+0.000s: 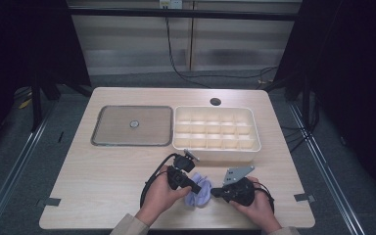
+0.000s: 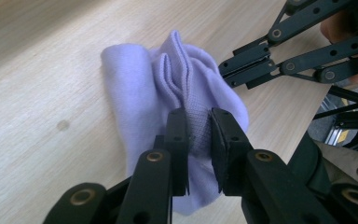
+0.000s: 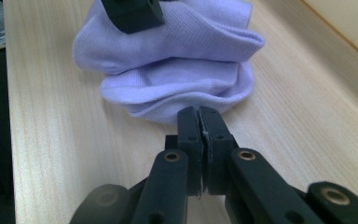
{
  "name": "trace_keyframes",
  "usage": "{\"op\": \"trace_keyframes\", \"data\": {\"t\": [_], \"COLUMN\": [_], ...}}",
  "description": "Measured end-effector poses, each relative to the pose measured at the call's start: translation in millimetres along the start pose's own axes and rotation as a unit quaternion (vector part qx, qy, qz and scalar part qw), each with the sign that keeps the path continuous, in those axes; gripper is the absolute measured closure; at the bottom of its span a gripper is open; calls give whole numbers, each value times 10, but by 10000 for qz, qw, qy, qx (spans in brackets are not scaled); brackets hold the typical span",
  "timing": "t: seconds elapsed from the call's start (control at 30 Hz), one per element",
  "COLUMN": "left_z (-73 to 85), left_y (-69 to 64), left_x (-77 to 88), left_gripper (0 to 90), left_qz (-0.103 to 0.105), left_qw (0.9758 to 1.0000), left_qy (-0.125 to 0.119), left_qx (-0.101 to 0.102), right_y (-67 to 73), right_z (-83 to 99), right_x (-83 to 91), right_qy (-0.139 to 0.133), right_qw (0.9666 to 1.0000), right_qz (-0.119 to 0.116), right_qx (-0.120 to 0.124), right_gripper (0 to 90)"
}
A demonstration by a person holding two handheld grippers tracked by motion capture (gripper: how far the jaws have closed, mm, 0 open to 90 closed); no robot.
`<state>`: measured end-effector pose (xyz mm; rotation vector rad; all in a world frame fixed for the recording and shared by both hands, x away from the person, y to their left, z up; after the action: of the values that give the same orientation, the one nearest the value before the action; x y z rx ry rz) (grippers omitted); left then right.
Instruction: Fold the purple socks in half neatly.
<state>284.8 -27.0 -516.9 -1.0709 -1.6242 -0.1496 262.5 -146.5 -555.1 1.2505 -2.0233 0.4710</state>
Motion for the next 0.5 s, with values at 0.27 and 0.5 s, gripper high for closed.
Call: {"op": "trace_keyframes", "data": {"t": [0.27,0.5], "left_z": [-21,-23], "left_y": [-36,-33], "left_x": [-15,18], "left_gripper": [712,669], "left_qz": [161,155], "left_qw": [9998,9997], "left_qy": [-100,-149], "left_qx": [-32,-73], "right_y": [4,3], "right_z": [5,5], "right_x": [4,4], "right_qy": [4,5], "right_qw": [10000,10000], "right_qz": [-30,-30], "right_qx": [-32,-41], "right_gripper": [876,875]}}
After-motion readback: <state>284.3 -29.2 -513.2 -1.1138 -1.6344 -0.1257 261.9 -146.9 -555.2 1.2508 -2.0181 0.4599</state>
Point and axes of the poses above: each handheld gripper's, and its own axes: x roughly backward along the jaws, z roughly out of its underside, y roughly to its left, the point moved 8 cm from there along -x, roughly forward along the jaws, and after that the axes turned 2 degrees about x, right-handed, at the moved point
